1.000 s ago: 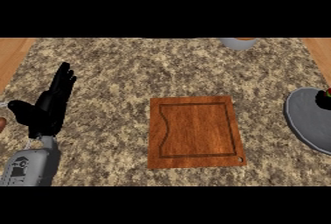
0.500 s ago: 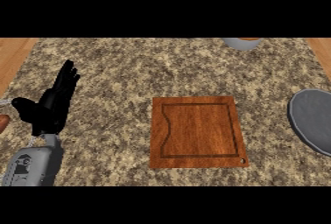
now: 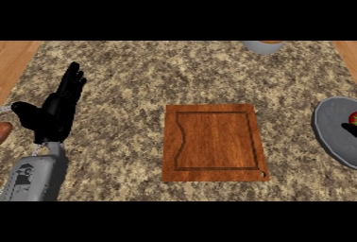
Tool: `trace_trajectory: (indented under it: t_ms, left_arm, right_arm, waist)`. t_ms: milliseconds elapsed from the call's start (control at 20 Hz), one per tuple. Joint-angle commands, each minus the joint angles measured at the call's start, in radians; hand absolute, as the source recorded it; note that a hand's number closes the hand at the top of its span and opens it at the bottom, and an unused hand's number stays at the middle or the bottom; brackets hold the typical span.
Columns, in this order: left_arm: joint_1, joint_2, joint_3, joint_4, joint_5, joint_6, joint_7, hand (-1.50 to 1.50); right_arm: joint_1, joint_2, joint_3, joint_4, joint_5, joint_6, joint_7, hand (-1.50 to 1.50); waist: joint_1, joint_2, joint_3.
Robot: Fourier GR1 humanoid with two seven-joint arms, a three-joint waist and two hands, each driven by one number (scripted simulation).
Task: Pick the tomato from the cutting board and place it in the pan
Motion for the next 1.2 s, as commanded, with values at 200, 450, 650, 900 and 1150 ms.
trace_trajectory:
  t_ms: [200, 450, 650, 900, 1150]
  left_arm:
    - [0.013, 0.028, 0.037, 0.017, 0.022, -0.027, -0.022, 0.00]
    - [0.033, -0.001, 0.018, 0.023, -0.022, 0.022, -0.036, 0.00]
    - [0.046, -0.008, 0.010, 0.015, -0.015, 0.012, -0.017, 0.00]
    - [0.089, 0.010, 0.033, -0.047, -0.009, 0.020, -0.001, 0.00]
    - [0.094, 0.031, 0.051, -0.036, 0.006, -0.001, 0.009, 0.00]
  right_arm:
    - [0.012, 0.025, -0.125, 0.055, -0.138, -0.068, -0.316, -1.50]
    - [0.069, 0.046, -0.231, -0.059, -0.300, 0.026, -0.416, -1.50]
    - [0.187, 0.118, -0.227, -0.194, -0.383, 0.206, -0.429, -1.50]
    - [0.380, 0.218, -0.218, -0.445, -0.457, 0.347, -0.431, -1.50]
    - [0.579, 0.295, -0.208, -0.762, -0.504, 0.420, -0.346, -1.50]
  waist:
    - [-0.013, -0.004, -0.002]
    - [-0.044, -0.017, -0.005]
    - [-0.062, -0.024, -0.008]
    - [-0.082, -0.033, -0.011]
    - [-0.088, -0.030, -0.013]
